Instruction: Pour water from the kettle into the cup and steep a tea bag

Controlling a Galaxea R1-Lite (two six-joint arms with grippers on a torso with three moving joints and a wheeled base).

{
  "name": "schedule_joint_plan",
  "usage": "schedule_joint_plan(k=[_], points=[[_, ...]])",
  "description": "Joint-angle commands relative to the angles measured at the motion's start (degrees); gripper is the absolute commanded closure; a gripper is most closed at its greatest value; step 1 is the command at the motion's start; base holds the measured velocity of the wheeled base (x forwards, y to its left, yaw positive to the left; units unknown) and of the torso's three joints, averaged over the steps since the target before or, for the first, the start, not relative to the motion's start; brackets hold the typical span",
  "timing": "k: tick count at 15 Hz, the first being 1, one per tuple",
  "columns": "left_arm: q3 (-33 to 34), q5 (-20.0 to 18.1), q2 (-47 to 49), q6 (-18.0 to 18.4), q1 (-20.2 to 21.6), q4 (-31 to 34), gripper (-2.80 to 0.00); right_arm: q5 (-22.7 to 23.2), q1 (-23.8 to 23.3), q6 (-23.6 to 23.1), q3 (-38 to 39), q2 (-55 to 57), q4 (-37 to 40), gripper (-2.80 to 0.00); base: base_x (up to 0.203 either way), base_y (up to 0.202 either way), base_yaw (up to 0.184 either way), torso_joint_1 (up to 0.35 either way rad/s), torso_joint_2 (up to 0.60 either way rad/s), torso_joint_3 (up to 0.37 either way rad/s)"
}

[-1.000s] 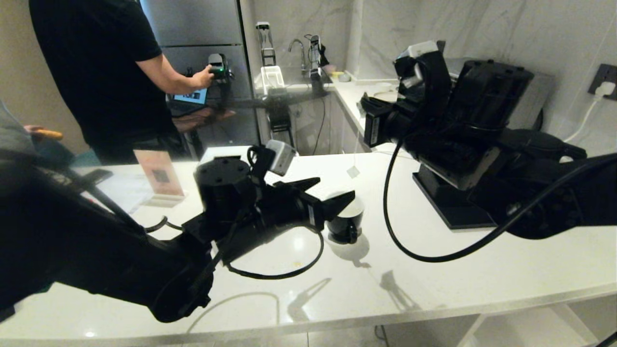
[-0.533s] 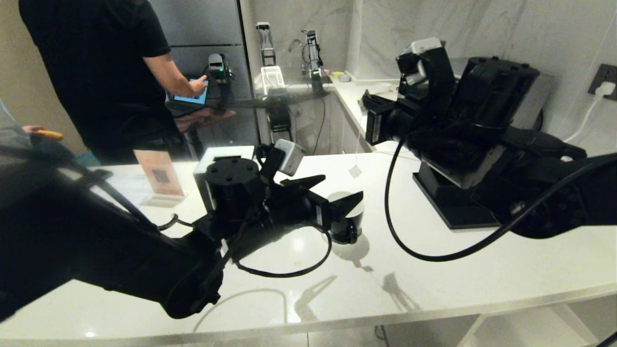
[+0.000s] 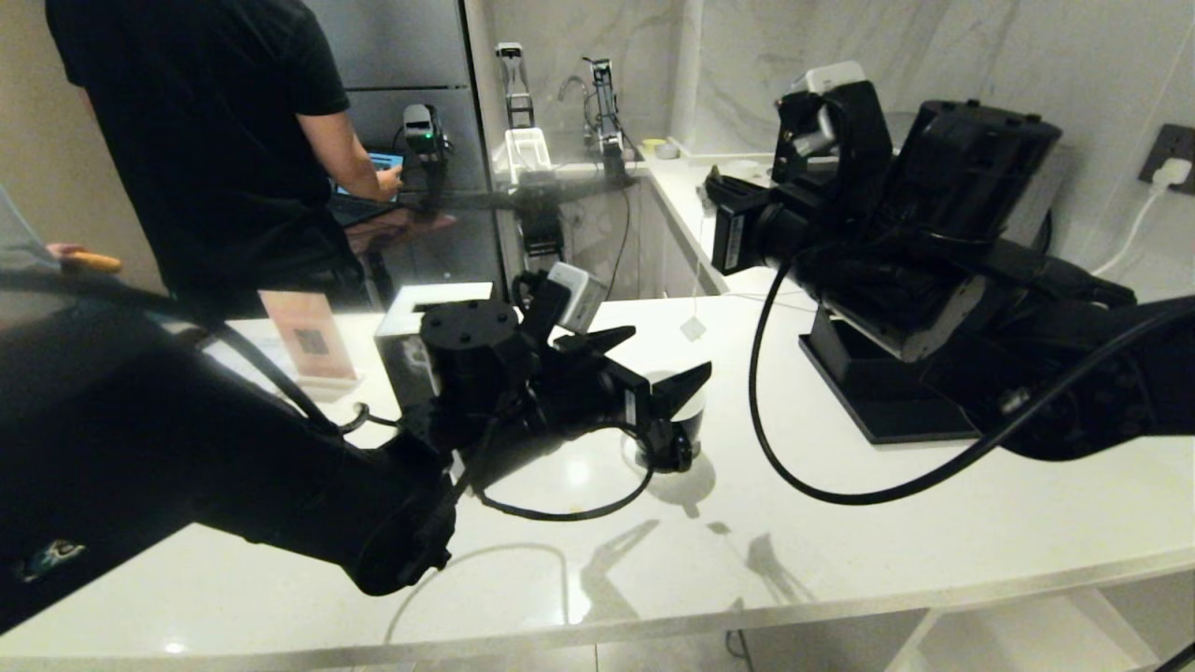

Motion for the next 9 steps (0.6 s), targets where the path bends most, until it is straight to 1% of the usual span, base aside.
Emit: schedule_joint_plan(k=[1,4,6,9], points=[[-0.39,-0.03,0.19,0.24,-0.02,-0.39,-2.8,-0.07,0.27,-0.06,0.0,-0.14,-0.31,0.0,0.0,0.0,0.0,0.0,0.0,0.0],[-0.75,-0.03,0.98,1.54,-0.11,-1.13,-2.8,-0.07,0.91,-0.06,0.0,-0.18,-0.4,0.0,0.0,0.0,0.0,0.0,0.0,0.0],[-1.25,-0.04,2.74,1.57,-0.11,-5.42,-2.8,-0.15,1.05,-0.09,0.07,-0.49,-0.31,0.0,0.0,0.0,0.0,0.0,0.0,0.0],[-1.39,-0.03,3.18,1.56,-0.11,-6.49,-2.8,-0.47,1.41,-0.15,0.19,-0.6,-0.31,0.0,0.0,0.0,0.0,0.0,0.0,0.0]])
